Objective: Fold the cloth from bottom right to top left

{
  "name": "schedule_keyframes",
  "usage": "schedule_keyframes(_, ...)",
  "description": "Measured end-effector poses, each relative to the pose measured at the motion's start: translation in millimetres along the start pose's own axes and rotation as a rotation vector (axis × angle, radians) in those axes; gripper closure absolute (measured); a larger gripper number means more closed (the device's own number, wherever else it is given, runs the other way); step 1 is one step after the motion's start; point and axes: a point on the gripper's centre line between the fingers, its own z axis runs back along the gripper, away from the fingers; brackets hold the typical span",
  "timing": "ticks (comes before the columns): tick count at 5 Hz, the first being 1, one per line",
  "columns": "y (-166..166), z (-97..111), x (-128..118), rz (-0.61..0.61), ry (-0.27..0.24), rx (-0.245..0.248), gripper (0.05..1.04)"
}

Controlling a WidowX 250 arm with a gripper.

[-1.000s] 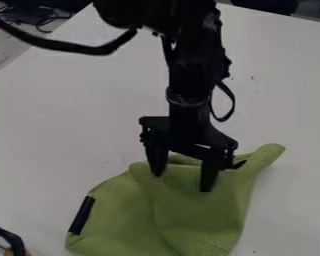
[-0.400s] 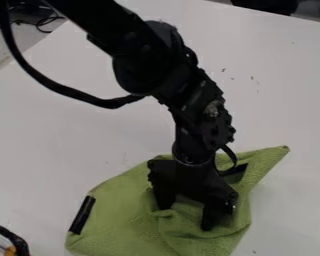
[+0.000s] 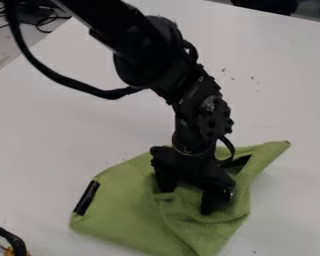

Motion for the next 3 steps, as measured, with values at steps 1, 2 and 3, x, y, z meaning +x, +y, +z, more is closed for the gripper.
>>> schedule_keyframes(1, 22, -4, 22, -0.029, 0.003, 0.019, 0.085)
schedule_keyframes(2, 52, -9, 44, -0.038, -0.007, 0.023, 0.085)
schedule_keyframes(3, 76, -14, 56, -0.036, -0.017, 0.002, 0.085)
